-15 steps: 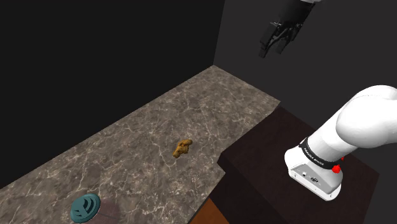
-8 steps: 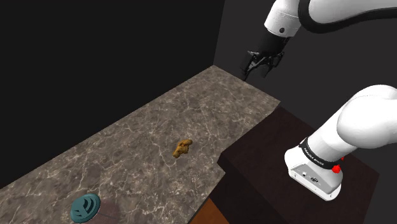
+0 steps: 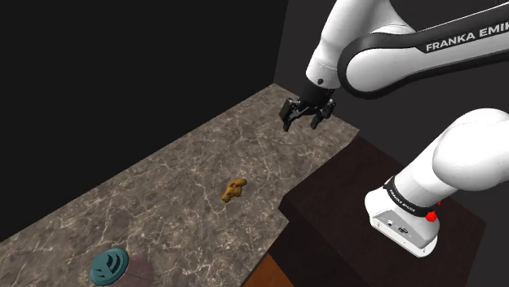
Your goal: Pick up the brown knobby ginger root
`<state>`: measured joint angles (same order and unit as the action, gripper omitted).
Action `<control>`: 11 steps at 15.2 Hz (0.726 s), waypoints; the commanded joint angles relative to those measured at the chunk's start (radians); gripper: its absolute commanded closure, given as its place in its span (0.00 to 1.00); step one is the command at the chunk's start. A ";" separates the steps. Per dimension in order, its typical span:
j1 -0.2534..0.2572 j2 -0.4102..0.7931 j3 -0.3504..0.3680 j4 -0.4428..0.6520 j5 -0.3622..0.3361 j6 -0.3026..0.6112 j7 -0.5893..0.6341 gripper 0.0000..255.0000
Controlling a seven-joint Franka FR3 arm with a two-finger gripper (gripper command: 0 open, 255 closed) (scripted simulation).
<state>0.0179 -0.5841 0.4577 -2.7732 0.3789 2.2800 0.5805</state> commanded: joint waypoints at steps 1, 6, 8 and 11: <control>-0.004 0.077 0.056 0.000 0.022 0.085 0.069 0.00; -0.063 0.310 0.201 0.037 -0.006 0.291 0.261 0.00; -0.110 0.418 0.264 0.062 -0.075 0.373 0.371 0.00; -0.184 0.603 0.328 0.110 -0.320 0.481 0.633 0.00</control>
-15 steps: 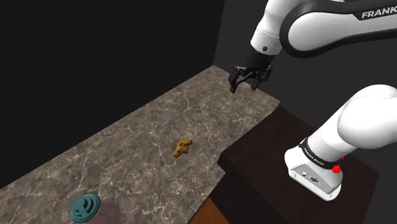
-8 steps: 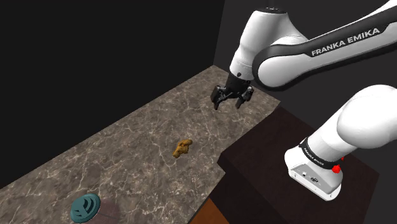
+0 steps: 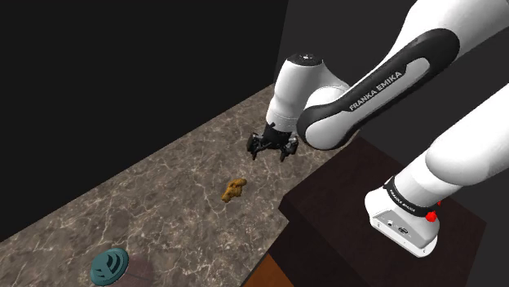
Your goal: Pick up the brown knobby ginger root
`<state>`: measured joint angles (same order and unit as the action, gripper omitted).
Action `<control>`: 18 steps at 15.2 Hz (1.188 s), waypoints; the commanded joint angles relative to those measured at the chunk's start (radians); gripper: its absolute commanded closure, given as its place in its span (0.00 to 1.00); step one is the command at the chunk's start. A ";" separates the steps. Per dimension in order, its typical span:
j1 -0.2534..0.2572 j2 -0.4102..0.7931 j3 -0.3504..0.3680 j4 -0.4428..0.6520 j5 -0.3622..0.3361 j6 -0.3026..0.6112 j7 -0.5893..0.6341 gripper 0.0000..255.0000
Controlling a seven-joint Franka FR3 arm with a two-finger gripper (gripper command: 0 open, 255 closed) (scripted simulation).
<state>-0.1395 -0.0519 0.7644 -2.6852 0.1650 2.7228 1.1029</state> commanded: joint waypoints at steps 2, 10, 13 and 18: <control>-0.005 0.201 -0.025 0.071 -0.347 0.082 0.340 0.00; 0.372 0.557 -0.397 0.327 -0.679 0.167 0.790 0.00; 0.422 0.619 -0.443 0.377 -0.695 0.185 0.832 0.00; 0.473 0.688 -0.503 0.408 -0.731 0.231 0.862 0.00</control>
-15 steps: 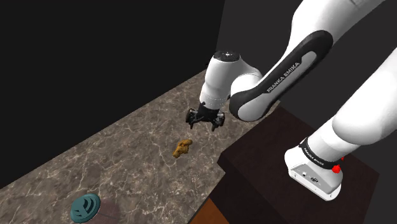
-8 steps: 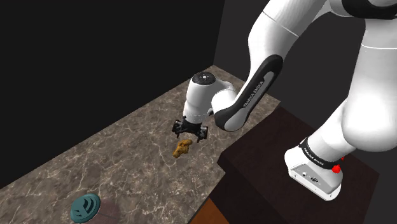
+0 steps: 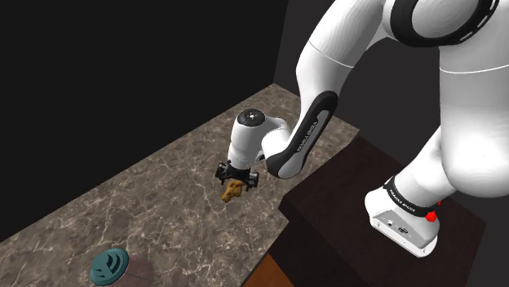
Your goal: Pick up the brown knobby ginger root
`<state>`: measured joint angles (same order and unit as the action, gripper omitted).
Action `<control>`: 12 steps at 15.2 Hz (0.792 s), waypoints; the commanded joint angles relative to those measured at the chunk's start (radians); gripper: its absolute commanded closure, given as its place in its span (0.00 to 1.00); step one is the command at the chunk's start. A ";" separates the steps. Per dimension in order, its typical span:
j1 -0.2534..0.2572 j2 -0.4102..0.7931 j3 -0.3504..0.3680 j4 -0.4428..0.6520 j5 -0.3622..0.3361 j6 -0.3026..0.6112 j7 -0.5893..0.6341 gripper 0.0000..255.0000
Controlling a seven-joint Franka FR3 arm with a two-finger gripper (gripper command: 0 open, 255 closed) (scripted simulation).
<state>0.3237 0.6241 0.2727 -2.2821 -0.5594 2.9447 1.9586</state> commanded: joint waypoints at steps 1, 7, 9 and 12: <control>0.025 0.034 -0.029 0.016 -0.015 0.023 0.014 0.00; 0.026 0.035 -0.030 0.016 -0.016 0.024 0.015 1.00; 0.026 0.035 -0.030 0.016 -0.016 0.024 0.015 1.00; 0.027 0.035 -0.030 0.016 -0.016 0.025 0.016 1.00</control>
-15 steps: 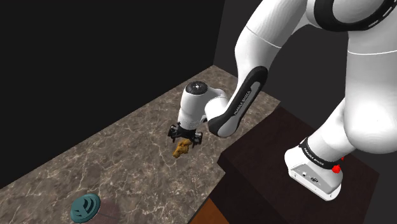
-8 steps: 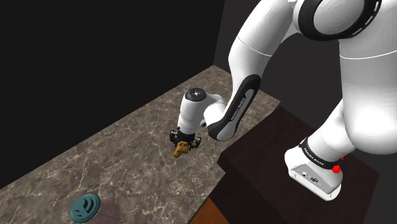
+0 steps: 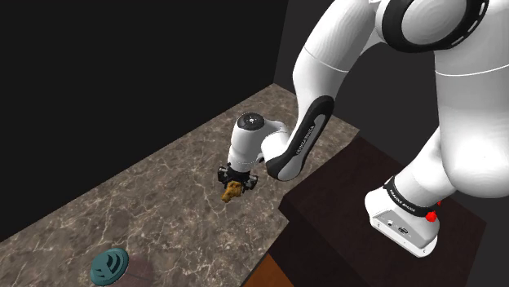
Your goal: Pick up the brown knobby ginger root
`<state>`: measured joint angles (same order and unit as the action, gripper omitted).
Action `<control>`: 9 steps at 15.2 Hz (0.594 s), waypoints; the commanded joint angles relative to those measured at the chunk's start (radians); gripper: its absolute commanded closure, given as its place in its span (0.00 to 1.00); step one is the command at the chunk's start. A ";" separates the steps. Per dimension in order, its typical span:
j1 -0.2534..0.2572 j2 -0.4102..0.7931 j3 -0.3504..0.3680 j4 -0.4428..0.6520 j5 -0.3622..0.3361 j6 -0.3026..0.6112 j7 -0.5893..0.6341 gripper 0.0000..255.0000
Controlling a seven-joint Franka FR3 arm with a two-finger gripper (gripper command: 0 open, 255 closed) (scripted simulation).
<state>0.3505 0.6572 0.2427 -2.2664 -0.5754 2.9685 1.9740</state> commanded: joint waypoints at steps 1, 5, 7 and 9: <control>-0.002 0.001 0.001 0.000 0.001 -0.001 -0.001 1.00; -0.042 -0.055 0.048 -0.027 0.025 -0.037 -0.023 1.00; -0.063 -0.082 0.072 -0.039 0.040 -0.056 -0.035 1.00; -0.084 -0.109 0.098 -0.050 0.056 -0.075 -0.049 1.00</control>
<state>0.2767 0.5584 0.3284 -2.3146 -0.5272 2.9042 1.9329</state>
